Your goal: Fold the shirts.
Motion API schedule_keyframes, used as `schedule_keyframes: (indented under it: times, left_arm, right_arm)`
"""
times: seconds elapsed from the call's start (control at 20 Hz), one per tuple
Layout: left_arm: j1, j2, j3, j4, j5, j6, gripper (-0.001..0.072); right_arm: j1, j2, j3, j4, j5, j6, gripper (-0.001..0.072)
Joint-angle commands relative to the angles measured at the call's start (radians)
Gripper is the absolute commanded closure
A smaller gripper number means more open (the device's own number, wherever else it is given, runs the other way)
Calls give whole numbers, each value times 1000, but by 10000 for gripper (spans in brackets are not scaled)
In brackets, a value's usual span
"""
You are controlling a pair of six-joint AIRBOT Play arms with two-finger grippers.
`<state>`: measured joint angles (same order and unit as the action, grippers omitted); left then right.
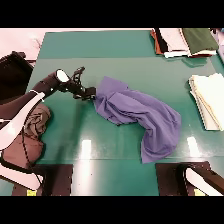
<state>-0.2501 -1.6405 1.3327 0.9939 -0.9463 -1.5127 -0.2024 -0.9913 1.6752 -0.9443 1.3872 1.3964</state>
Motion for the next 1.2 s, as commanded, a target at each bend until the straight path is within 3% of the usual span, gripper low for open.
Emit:
schedule_keyframes:
  times: [0.0,0.1,0.15,0.2,0.25,0.3,0.65,0.9,1.0,1.1,1.15]
  left_arm:
    - [54,3,99,14,-66,7,685]
    - [79,17,166,39,-80,26,685]
    - [83,19,198,51,-88,29,685]
    - [83,21,222,64,-93,29,685]
    - [82,21,238,72,-94,29,685]
    - [82,23,240,71,-91,29,685]
    - [82,23,238,77,-131,29,685]
    - [82,23,238,77,-147,29,685]
    - [82,23,238,77,-146,28,685]
    - [82,23,238,77,-148,28,685]
    - [82,24,238,77,-148,28,685]
  right_arm:
    - [-90,36,-254,-61,37,1,689]
    - [-188,45,-441,-62,36,1,688]
    - [-234,37,-534,-61,31,-4,649]
    - [-269,18,-612,-61,29,-15,419]
    - [-300,-13,-690,-60,26,-18,261]
    - [-318,-48,-750,-55,15,-18,260]
    - [-256,-311,-883,-11,-244,-48,263]
    - [-157,-361,-883,-9,-389,-48,280]
    - [-137,-354,-883,-18,-410,-49,371]
    - [-109,-352,-883,-17,-412,-78,610]
    - [-94,-351,-883,-18,-412,-82,689]
